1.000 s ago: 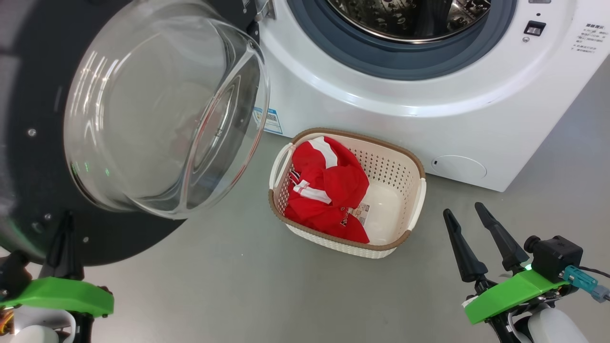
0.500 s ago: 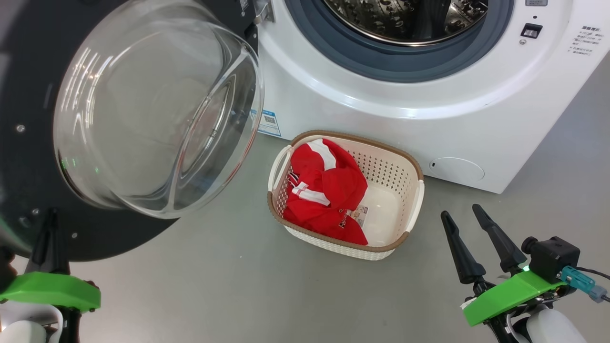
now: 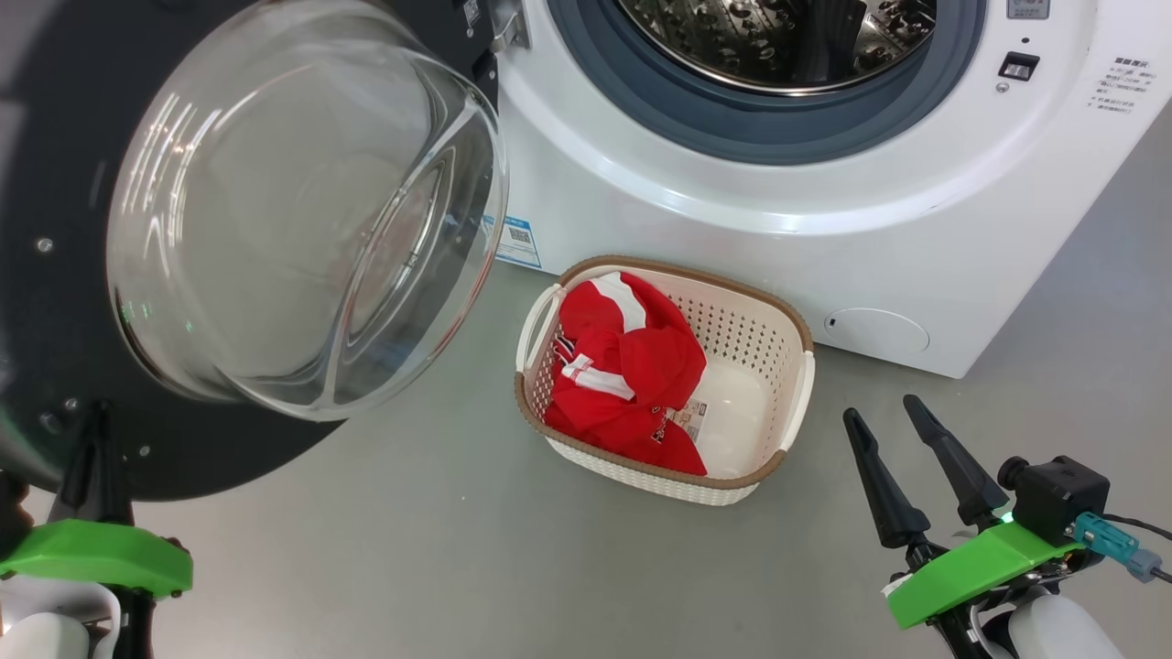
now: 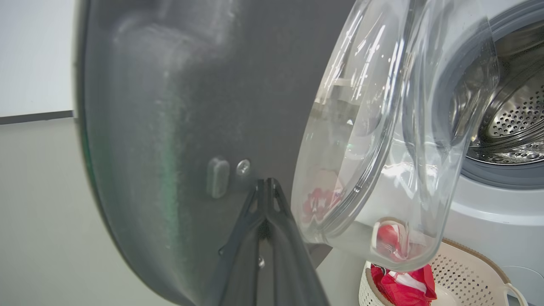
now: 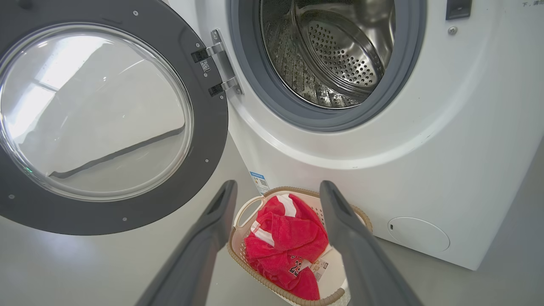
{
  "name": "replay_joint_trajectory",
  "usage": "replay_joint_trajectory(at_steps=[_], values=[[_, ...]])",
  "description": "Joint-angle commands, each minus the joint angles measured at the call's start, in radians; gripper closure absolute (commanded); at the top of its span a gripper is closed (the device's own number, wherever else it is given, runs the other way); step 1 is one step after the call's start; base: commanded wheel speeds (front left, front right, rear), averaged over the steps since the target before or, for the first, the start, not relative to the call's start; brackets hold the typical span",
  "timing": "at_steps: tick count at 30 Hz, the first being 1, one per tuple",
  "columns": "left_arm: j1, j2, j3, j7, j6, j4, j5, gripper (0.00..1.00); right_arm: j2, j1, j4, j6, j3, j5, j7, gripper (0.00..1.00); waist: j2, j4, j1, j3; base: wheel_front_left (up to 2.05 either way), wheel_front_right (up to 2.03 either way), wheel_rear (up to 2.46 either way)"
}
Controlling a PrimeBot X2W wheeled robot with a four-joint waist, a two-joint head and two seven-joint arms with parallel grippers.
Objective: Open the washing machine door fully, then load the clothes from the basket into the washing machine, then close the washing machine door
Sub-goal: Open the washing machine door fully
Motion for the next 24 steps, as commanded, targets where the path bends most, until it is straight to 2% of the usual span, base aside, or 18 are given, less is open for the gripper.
replay_joint_trajectory(at_steps=[1,24], values=[[-0.040,0.058,0.042,-0.013,-0.001,-0.011,0.000,1.00,-0.005,-0.023,-0.021,0.002,0.023,0.013,-0.012,0.00,0.0000,0.001,0.0000,-0.001,0.00,0.00,0.00],[-0.037,0.064,0.032,-0.017,0.006,-0.011,0.003,1.00,-0.004,-0.016,-0.014,0.002,0.033,0.018,-0.012,0.00,0.0000,-0.009,0.0000,-0.018,0.00,0.00,0.00]])
